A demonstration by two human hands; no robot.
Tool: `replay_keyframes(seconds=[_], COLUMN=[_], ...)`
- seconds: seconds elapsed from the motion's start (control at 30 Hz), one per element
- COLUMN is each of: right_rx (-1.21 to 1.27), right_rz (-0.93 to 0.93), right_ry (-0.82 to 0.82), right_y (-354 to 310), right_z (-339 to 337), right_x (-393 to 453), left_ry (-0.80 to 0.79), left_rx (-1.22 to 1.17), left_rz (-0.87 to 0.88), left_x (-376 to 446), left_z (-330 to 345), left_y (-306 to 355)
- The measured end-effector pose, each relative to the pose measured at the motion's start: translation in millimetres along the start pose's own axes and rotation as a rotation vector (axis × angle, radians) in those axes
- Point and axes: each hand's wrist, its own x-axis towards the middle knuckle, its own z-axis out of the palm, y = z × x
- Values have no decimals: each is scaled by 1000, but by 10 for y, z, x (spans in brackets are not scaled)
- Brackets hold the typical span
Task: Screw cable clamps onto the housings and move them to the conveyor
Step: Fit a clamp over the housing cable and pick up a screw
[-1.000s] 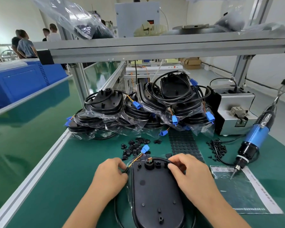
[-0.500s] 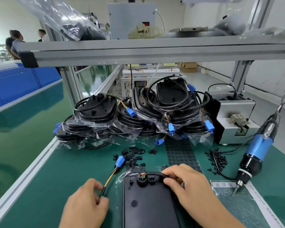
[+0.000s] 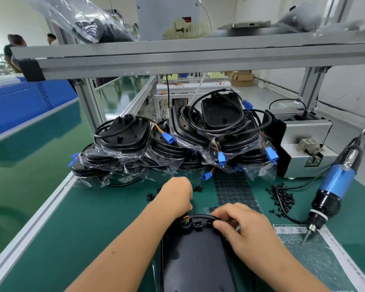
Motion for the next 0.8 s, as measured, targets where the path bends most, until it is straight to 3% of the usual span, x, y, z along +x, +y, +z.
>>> replay_keyframes(seconds=[0.3, 0.37, 0.47, 0.6, 0.7, 0.8], right_rx=[81, 95, 160, 194, 232, 261], right_rz=[44, 53, 87, 98, 98, 93], right_ry=[-21, -32, -52, -78, -105, -110], right_y=[-85, -101, -109, -127, -156, -187], right_z=[9, 9, -14, -39, -41, -26], right_x=[48, 77, 111, 160, 191, 217], left_ry=[47, 104, 195, 113, 98, 120], left_rx=[12, -145, -560, -1089, -1143, -975], left_rz=[-106, -112, -106, -16, 22, 65], left_x=[-48, -123, -261, -479, -572, -615], left_z=[-11, -49, -132, -134, -86, -99], left_y=[3, -60, -183, -242, -275, -298])
